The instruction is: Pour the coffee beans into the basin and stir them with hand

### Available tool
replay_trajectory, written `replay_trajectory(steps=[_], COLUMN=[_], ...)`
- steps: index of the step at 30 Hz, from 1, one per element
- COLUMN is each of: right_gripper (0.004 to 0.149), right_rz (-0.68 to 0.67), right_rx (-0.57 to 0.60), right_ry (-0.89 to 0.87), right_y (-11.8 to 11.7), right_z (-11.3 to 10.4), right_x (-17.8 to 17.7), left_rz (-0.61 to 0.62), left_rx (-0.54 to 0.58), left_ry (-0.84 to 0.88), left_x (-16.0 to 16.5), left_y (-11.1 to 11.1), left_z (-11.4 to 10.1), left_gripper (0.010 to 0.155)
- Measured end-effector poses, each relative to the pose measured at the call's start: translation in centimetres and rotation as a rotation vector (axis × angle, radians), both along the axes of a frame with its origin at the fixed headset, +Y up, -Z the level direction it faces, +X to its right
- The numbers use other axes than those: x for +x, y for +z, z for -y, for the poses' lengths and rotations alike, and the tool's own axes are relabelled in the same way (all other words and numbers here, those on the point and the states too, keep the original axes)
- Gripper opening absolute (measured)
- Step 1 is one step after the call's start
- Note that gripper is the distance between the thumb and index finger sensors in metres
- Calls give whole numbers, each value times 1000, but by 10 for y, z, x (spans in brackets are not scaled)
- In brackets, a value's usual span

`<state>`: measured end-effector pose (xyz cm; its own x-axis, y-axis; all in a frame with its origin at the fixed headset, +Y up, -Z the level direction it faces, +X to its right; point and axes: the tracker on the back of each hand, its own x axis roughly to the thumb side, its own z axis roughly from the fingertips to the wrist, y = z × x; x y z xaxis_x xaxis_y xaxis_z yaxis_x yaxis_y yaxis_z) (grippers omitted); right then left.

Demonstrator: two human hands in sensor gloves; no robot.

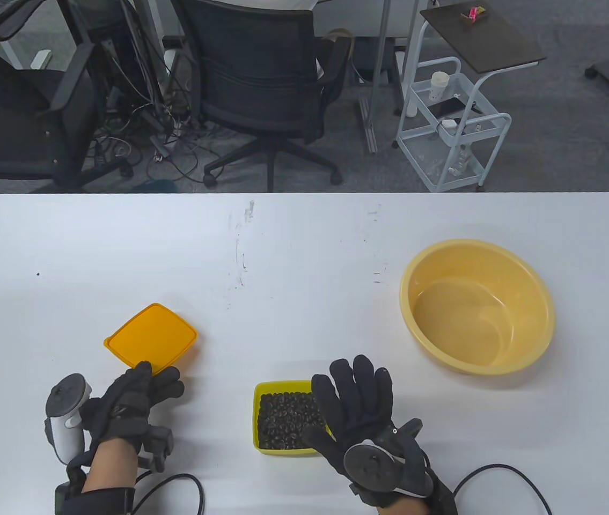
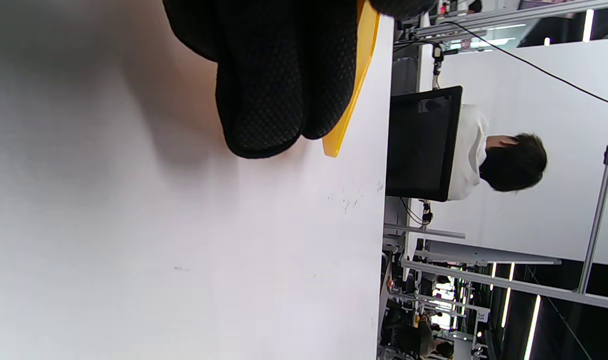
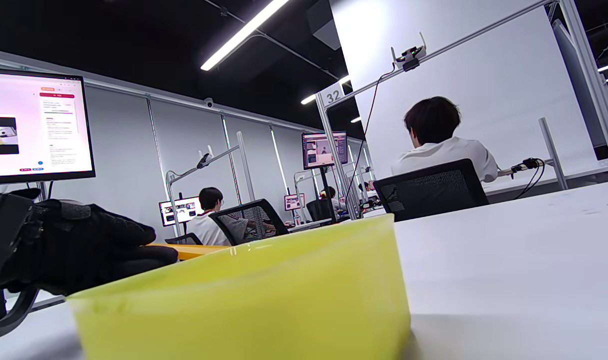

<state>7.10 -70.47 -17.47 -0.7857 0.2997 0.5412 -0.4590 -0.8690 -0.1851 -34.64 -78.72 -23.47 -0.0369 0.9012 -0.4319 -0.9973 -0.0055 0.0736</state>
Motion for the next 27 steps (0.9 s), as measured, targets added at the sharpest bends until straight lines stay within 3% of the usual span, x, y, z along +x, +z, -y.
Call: replay_trajectory(steps=[7, 12, 20, 22, 25, 27], right_gripper=[76, 76, 75, 75, 76, 77], right_rz=[-8, -9, 4, 17, 61, 99], right_rx=[2, -5, -43, -56, -92, -167], right_ry=[10, 11, 39, 34, 4, -31], right_y=[0, 0, -1, -3, -7, -12], right_z=[1, 1, 4, 5, 7, 11], right_x=[-1, -1, -3, -2, 3, 8], left_rz=[46, 80, 94, 111, 196, 283], left_rx=[21, 51, 27, 90, 384, 558], left_ry=[-43, -8, -96, -145, -254, -432], left_x=[6, 10, 9, 12, 25, 43], left_y=[-1, -1, 8, 9, 9, 15], left_z=[-3, -3, -15, -24, -44, -62], left_gripper=[53, 76, 86, 83, 70, 68])
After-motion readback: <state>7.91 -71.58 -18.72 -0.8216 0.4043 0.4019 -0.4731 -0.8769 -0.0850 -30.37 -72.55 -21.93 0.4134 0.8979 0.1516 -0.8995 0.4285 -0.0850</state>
